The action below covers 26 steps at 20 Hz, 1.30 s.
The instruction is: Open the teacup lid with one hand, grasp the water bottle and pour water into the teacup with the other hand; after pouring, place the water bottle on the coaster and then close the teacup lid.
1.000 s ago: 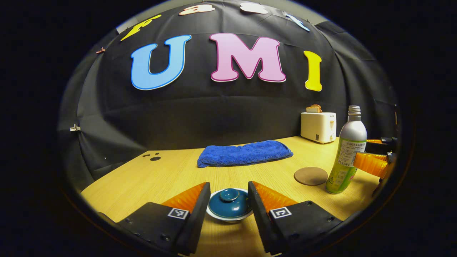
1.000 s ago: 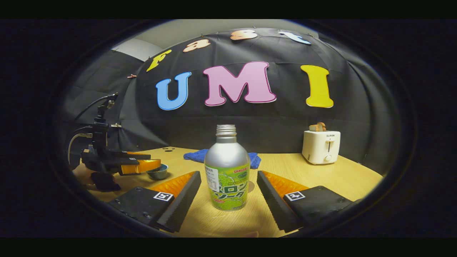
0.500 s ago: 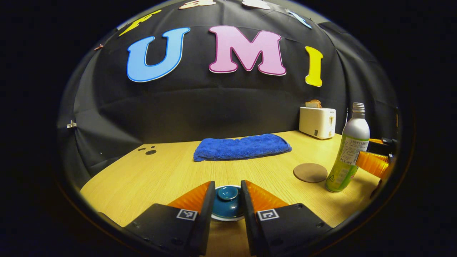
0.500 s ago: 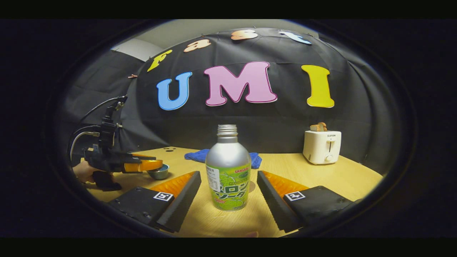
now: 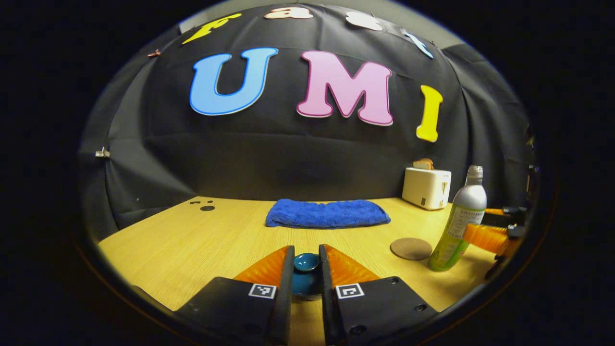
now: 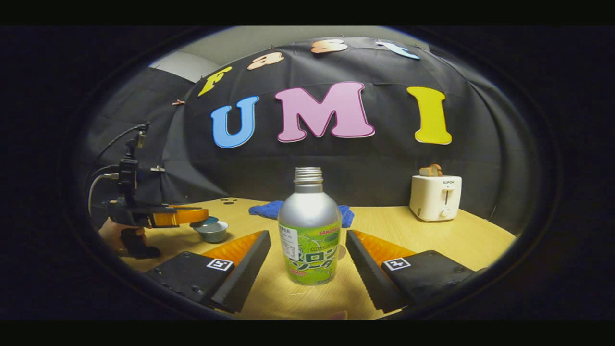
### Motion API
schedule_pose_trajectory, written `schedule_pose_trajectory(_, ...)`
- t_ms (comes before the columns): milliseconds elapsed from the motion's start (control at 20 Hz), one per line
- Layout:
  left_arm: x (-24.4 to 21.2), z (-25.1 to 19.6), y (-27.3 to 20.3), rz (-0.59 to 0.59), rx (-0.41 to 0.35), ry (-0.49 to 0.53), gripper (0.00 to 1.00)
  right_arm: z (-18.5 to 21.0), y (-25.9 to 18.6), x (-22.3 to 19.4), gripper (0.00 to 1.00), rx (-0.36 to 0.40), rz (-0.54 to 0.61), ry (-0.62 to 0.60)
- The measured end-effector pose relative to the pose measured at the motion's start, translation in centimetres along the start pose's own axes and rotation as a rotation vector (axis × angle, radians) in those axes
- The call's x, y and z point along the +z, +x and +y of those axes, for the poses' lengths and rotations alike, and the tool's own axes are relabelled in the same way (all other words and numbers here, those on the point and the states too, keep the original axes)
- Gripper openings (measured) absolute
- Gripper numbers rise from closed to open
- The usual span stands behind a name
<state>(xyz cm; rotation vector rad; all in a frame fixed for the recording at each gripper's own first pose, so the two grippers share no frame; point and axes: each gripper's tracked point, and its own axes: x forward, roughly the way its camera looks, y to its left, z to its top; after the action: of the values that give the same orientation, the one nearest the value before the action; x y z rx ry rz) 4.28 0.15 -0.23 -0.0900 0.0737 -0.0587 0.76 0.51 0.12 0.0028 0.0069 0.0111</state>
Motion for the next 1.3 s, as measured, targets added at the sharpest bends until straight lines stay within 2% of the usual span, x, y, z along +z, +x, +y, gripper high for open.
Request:
schedule_pose_trajectory(100,0.9,1.0,-1.0,-0.034,0.013,-0.047,0.31,0.1,0.5,-0.1,0.97,-0.004,0.002,0.000)
schedule_pose_trajectory(400,2.7,4.2,-3.5,-0.110,0.072,-0.066,0.31,0.7,1.7,0.0,0.96,0.006,0.007,0.001)
schedule_pose_trajectory(500,3.1,5.2,-4.1,-0.121,0.083,-0.061,0.30,0.6,2.0,0.0,0.81,-0.005,0.010,-0.010)
schedule_pose_trajectory(550,3.1,5.6,-4.4,-0.124,0.088,-0.061,0.30,0.8,2.2,0.2,0.80,-0.003,0.017,-0.036)
schedule_pose_trajectory(700,3.4,6.8,-4.8,-0.127,0.091,-0.086,0.31,1.3,3.7,1.8,0.78,-0.038,0.032,-0.240)
schedule_pose_trajectory(850,3.4,8.6,-5.1,-0.131,0.111,-0.104,0.30,1.4,5.3,3.0,0.78,-0.088,0.052,-0.543)
schedule_pose_trajectory(1000,3.5,10.3,-5.5,-0.132,0.128,-0.130,0.30,4.4,7.6,3.2,0.78,-0.047,0.056,-0.788)
schedule_pose_trajectory(1050,3.3,10.7,-5.5,-0.130,0.134,-0.137,0.27,5.1,7.8,2.9,0.78,-0.033,0.056,-0.878)
schedule_pose_trajectory(1100,3.2,11.2,-5.5,-0.125,0.140,-0.139,0.30,5.5,7.9,2.6,0.78,-0.022,0.053,-0.964)
schedule_pose_trajectory(1300,2.8,12.1,-5.6,-0.120,0.151,-0.145,0.30,7.1,8.7,0.1,0.78,0.023,0.064,-1.249)
